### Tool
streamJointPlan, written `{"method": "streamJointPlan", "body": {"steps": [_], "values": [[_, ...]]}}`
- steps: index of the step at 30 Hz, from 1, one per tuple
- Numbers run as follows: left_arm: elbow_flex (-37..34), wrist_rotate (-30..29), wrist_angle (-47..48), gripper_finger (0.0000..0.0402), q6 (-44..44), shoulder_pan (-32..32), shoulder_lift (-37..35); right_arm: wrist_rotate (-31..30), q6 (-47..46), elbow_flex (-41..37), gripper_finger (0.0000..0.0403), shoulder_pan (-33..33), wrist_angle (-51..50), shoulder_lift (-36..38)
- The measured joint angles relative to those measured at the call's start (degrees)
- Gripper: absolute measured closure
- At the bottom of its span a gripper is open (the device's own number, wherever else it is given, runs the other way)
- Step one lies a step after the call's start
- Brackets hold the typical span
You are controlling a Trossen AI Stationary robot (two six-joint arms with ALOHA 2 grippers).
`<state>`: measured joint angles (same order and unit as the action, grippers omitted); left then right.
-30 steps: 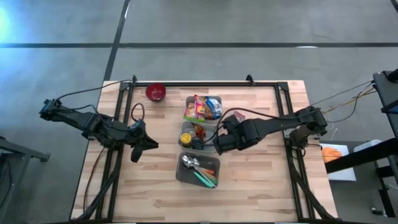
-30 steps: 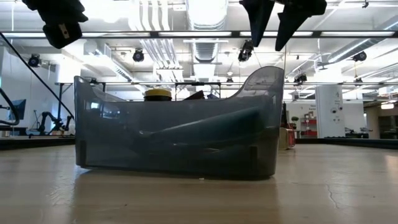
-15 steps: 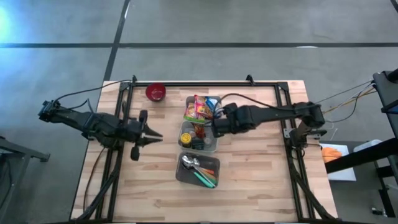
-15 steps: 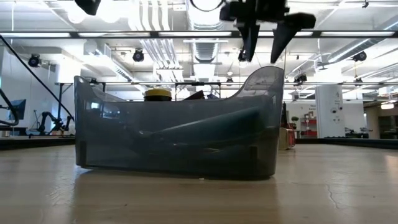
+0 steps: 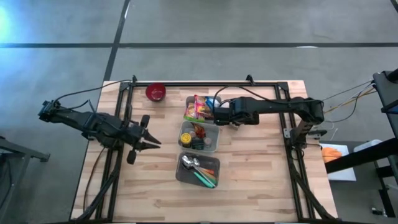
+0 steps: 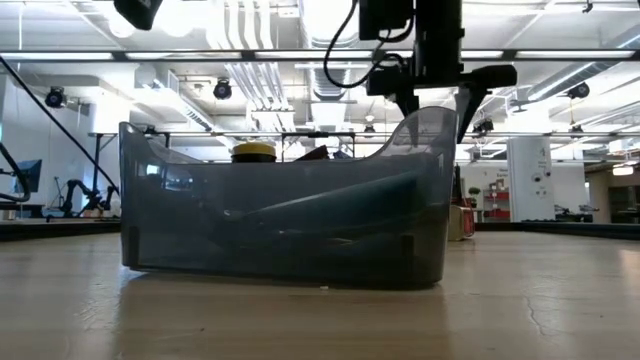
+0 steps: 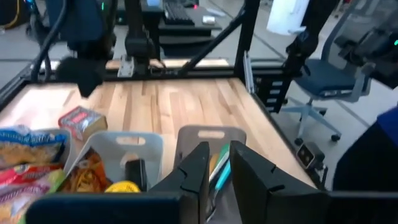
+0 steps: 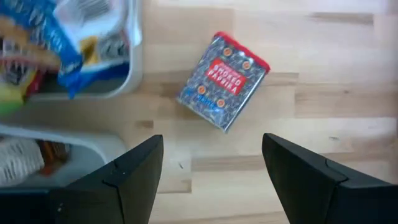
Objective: Pick & Place Food Item
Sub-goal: Put the red seasoning can into the bottom gray bin
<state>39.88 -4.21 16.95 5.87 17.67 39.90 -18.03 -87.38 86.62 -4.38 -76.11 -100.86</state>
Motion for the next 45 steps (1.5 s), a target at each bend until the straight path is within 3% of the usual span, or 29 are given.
{"method": "streamJointPlan", "body": {"steps": [5,16,25,33,39,45], "values": [[0.0,0.0,3.9,0.0335,0.1,0.0,0.0,-2.2,-6.2,-0.9,0.0133,0.0,2.1,1.0],[0.0,0.0,10.0,0.0335,0.1,0.0,0.1,-6.4,-7.0,-1.0,0.0133,-1.2,0.3,2.9],[0.0,0.0,10.4,0.0335,0.1,0.0,0.1,-7.8,0.5,-1.7,0.0133,-1.5,9.3,5.2],[0.0,0.0,10.4,0.0335,0.1,0.0,0.1,-5.8,-14.8,-4.0,0.0133,-1.9,7.7,5.2],[0.0,0.0,10.4,0.0335,0.1,0.0,0.1,-5.3,-14.4,-7.4,0.0133,-3.4,10.6,5.2],[0.0,0.0,10.4,0.0335,0.1,0.0,0.1,1.2,-14.3,-11.5,0.0133,-7.1,15.3,5.2]]}}
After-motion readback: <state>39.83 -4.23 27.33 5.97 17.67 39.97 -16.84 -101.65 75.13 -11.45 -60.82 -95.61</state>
